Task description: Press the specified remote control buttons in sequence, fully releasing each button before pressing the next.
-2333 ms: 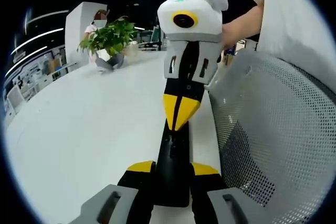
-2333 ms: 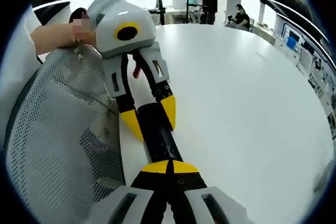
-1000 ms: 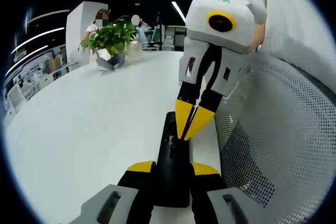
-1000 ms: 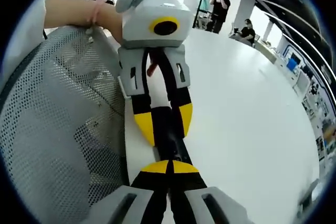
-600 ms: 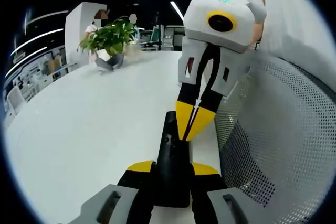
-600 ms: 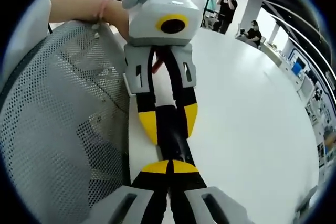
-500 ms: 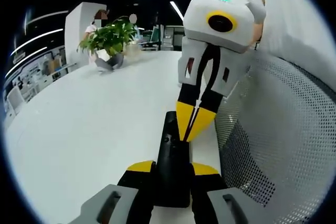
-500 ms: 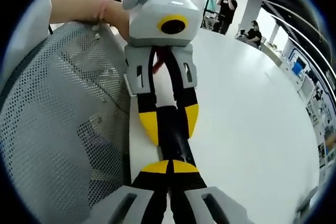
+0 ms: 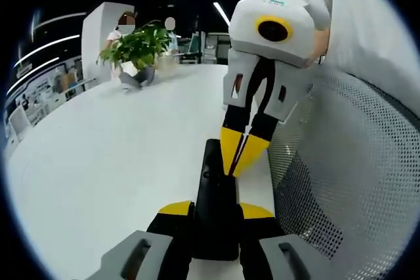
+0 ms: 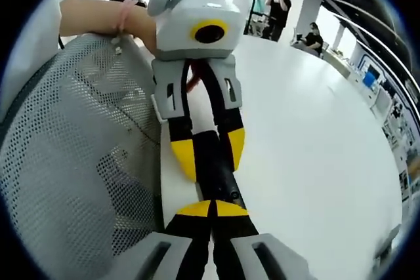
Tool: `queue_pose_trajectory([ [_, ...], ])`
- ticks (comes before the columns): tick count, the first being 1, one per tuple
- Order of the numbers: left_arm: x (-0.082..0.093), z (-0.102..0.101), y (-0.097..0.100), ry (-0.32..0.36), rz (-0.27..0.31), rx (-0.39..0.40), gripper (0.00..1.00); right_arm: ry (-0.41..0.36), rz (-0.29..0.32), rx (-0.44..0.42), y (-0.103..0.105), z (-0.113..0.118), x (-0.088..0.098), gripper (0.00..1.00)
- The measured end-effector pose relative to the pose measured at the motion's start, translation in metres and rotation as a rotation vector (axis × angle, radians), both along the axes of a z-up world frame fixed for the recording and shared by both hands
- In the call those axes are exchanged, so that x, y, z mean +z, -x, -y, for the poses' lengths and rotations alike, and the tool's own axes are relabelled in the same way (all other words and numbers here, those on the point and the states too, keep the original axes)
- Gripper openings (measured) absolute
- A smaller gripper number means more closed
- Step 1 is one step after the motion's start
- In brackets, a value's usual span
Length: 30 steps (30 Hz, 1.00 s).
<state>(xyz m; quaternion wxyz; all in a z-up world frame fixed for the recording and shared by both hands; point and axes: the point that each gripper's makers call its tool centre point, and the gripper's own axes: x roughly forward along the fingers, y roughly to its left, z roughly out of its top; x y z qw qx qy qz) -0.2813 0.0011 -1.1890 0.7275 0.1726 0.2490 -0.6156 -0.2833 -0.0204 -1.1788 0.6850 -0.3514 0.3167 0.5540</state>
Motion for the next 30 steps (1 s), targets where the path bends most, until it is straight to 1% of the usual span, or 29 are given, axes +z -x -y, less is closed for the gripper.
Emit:
queue_pose_trajectory([
  [2,0.0,0.0,0.0,-0.001,0.0,-0.002,0.25,-0.029,-0.04,-0.011,0.0,-0.004,0.003,0.0],
  [8,0.0,0.001,-0.001,-0.003,0.002,-0.006,0.25,-0.019,-0.056,0.001,-0.003,-0.007,0.0,0.0],
  [14,0.0,0.001,-0.002,-0.005,0.004,-0.01,0.25,0.019,-0.107,-0.027,-0.006,-0.008,-0.002,0.0],
  [20,-0.001,0.002,-0.003,-0.015,0.016,-0.019,0.25,0.05,-0.119,-0.037,-0.011,-0.011,-0.003,0.0],
  [21,-0.001,0.002,-0.003,-0.017,0.02,-0.02,0.25,0.057,-0.135,-0.045,-0.011,-0.011,-0.004,0.0],
  [22,-0.001,0.002,-0.003,-0.018,0.021,-0.022,0.25,0.058,-0.184,-0.076,-0.01,-0.01,-0.004,0.0],
  [24,-0.001,0.002,-0.003,-0.019,0.021,-0.021,0.25,0.048,-0.206,-0.079,-0.012,-0.01,-0.004,0.0],
  [25,-0.001,0.002,-0.003,-0.019,0.022,-0.021,0.25,0.034,-0.243,-0.097,-0.01,-0.01,-0.003,0.0],
  [28,-0.001,0.002,-0.003,-0.02,0.024,-0.024,0.25,-0.002,-0.304,-0.092,-0.01,-0.01,-0.002,0.0],
  [29,-0.001,0.002,-0.002,-0.019,0.025,-0.033,0.25,-0.007,-0.345,-0.094,-0.006,-0.008,-0.002,0.0],
  [30,-0.001,0.002,0.0,-0.02,0.021,-0.044,0.25,-0.013,-0.36,-0.089,-0.004,-0.007,-0.001,0.0],
])
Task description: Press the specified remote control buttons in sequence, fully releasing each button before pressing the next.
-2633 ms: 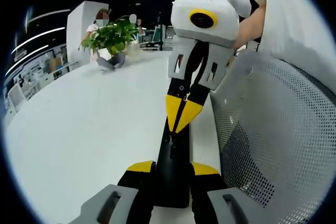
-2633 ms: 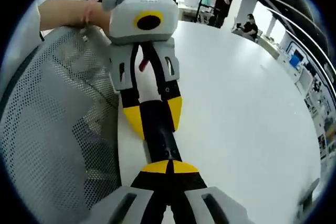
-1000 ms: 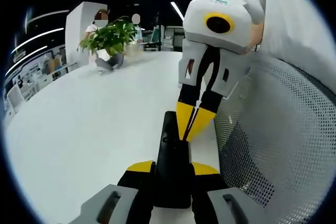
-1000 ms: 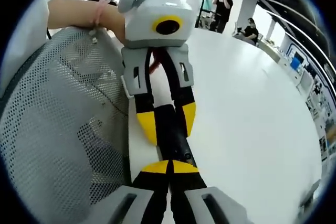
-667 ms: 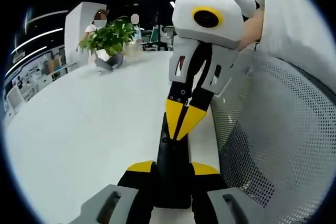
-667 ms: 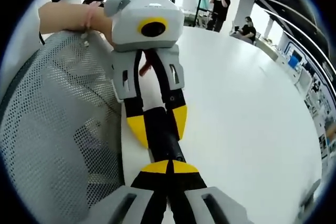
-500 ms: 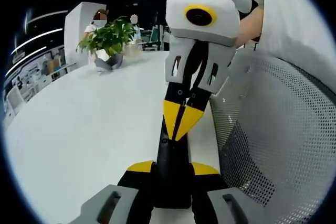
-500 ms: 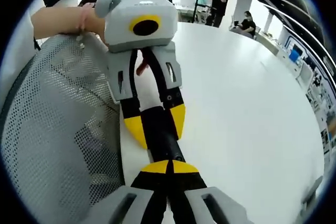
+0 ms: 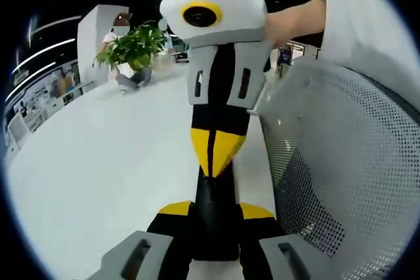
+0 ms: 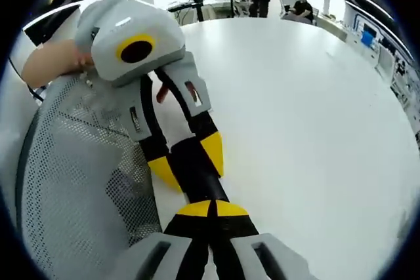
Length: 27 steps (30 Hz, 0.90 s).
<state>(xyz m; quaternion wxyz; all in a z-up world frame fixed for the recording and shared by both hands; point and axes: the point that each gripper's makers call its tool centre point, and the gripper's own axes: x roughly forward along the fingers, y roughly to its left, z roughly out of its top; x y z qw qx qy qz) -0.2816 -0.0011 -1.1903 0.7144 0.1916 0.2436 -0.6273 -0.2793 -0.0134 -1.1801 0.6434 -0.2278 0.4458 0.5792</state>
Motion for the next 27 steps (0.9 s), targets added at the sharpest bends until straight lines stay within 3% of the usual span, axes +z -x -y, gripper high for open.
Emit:
queue_pose_trajectory([
  [2,0.0,0.002,0.006,-0.009,0.009,-0.047,0.25,0.01,0.012,-0.002,-0.001,0.005,-0.001,0.0],
  [8,0.001,0.002,0.006,0.0,0.006,-0.05,0.25,-0.009,0.011,0.049,0.014,0.007,0.004,0.0],
  [11,0.001,0.002,0.006,0.001,0.005,-0.05,0.25,0.002,0.085,0.084,0.011,0.003,0.002,0.0],
  [13,0.001,0.002,0.006,0.001,0.004,-0.047,0.25,0.013,0.092,0.072,0.011,0.001,0.0,0.0],
  [20,0.0,0.002,0.006,0.003,0.0,-0.047,0.25,0.102,0.174,0.149,0.01,0.001,-0.002,0.0],
  [23,0.0,0.002,0.006,0.003,0.0,-0.047,0.25,0.105,0.156,0.148,0.008,0.002,-0.002,0.0],
  [27,0.0,0.002,0.006,0.003,0.001,-0.044,0.25,0.018,0.003,0.007,0.008,0.002,0.001,0.0],
])
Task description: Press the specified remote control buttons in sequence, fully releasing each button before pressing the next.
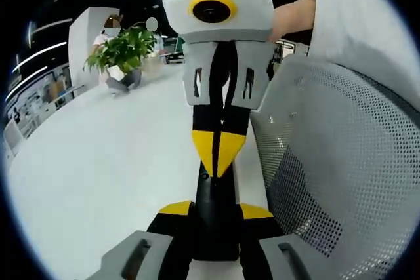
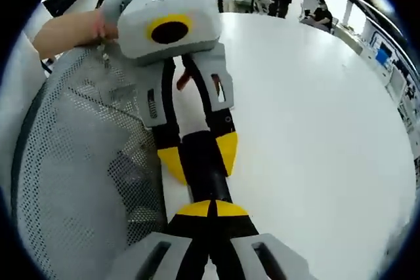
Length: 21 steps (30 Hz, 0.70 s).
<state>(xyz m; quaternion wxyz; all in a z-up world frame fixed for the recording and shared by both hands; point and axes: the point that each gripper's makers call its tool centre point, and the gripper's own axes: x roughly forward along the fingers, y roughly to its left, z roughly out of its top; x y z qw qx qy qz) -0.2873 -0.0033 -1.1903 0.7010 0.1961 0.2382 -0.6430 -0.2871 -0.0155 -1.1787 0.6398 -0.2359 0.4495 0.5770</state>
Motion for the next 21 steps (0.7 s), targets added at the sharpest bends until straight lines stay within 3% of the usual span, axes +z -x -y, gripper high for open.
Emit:
queue_pose_trajectory([
  [1,0.0,0.0,0.0,0.0,0.0,0.002,0.25,-0.004,-0.024,-0.02,-0.001,0.003,0.0,0.0],
  [4,0.0,0.0,0.0,0.001,-0.002,0.003,0.25,0.005,0.015,-0.011,-0.006,0.007,0.001,0.0],
  [10,0.0,0.001,0.0,0.001,-0.003,0.003,0.25,0.021,0.034,0.008,-0.01,0.001,-0.004,0.0],
  [14,0.0,0.001,0.0,0.001,-0.003,0.006,0.25,0.043,-0.005,0.003,-0.011,0.001,-0.004,0.0],
  [21,0.0,0.002,-0.001,0.004,-0.005,0.007,0.25,0.095,-0.093,-0.081,-0.013,0.0,-0.006,0.0],
])
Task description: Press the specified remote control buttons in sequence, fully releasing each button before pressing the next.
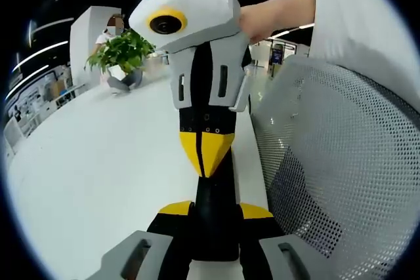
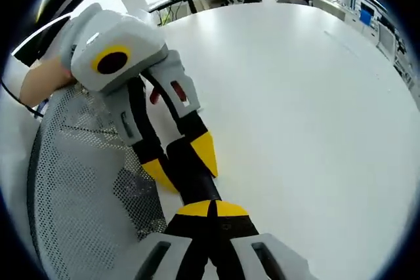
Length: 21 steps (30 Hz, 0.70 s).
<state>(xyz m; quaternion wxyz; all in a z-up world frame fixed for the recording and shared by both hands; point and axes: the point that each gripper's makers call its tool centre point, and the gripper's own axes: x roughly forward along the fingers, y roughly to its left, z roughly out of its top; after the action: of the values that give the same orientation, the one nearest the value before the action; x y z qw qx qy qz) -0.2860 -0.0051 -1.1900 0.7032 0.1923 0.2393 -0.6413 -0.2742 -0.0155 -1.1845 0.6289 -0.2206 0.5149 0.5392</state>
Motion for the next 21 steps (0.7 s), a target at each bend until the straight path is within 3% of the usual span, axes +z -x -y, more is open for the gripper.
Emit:
queue_pose_trajectory([
  [5,0.0001,0.0002,-0.0001,-0.001,0.002,-0.002,0.25,0.024,-0.078,-0.075,-0.0031,-0.0011,-0.002,0.0],
  [9,-0.0003,0.0002,-0.0001,-0.002,0.004,-0.001,0.25,0.049,-0.074,-0.071,-0.0027,-0.0015,-0.0028,0.0],
  [15,-0.0003,0.0003,0.0003,0.0,0.002,0.002,0.25,0.088,0.005,0.007,-0.0009,-0.0009,-0.0032,0.0],
  [19,0.0001,0.0003,0.0007,0.002,-0.001,0.005,0.25,-0.006,0.071,0.089,0.0011,-0.0016,0.0001,0.0],
  [21,0.0,0.0001,0.0007,0.003,-0.001,0.007,0.25,-0.055,0.109,0.083,0.0021,-0.0006,0.0018,0.0],
])
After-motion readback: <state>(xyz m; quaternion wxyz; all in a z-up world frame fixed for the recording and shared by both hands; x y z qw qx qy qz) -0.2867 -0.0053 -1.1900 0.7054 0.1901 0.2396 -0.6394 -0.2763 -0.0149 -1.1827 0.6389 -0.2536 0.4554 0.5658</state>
